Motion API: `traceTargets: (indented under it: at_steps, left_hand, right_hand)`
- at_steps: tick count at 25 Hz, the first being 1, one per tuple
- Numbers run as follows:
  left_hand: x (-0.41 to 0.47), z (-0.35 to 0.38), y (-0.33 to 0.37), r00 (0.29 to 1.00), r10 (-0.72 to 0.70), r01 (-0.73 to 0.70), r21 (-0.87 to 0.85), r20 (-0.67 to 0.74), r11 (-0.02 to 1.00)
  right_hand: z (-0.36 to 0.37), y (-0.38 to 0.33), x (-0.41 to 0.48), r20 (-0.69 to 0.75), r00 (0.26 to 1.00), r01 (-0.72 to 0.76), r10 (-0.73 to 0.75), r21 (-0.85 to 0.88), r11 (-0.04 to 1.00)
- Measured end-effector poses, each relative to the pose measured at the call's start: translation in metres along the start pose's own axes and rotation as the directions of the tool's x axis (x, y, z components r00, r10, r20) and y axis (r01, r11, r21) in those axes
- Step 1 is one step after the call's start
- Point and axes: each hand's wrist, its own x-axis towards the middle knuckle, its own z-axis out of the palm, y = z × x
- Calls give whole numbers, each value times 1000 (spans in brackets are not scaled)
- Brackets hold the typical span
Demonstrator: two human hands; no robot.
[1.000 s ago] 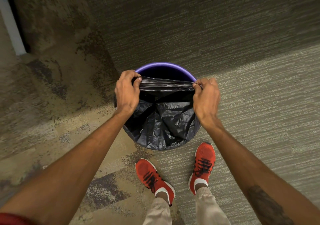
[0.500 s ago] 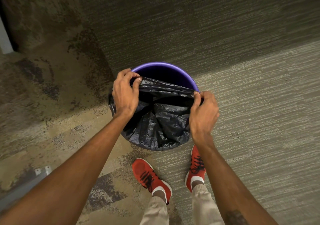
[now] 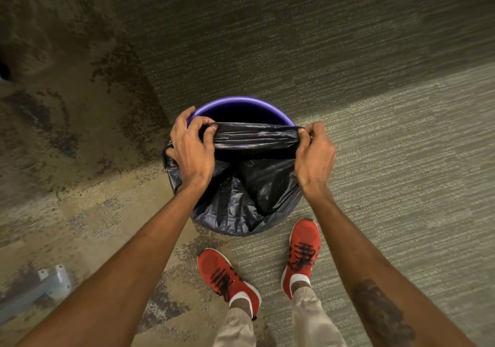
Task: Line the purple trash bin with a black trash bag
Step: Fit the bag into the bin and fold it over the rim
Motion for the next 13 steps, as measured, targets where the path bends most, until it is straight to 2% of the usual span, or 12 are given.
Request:
traceTargets:
  at_steps: [3, 5, 8, 11, 13]
  left_hand:
    - [5, 3, 1, 996, -58, 55, -45, -75, 997]
    - [12, 4, 4, 986, -119, 104, -124, -116, 987]
    - [26, 3, 7, 974, -189, 163, -192, -123, 968]
    - [44, -3, 4, 963, -258, 231, -254, -78, 939]
    - [54, -7, 1, 934, -357, 339, -349, 13, 874]
  right_hand:
    - [4, -5, 20, 69, 994, 91, -88, -40, 995]
    - [7, -8, 31, 99, 991, 90, -86, -33, 995]
    - [9, -11, 50, 138, 990, 15, -34, 135, 991]
    - [10, -9, 71, 298, 954, -63, -23, 276, 959]
    - [10, -9, 79, 393, 920, -141, -4, 339, 930]
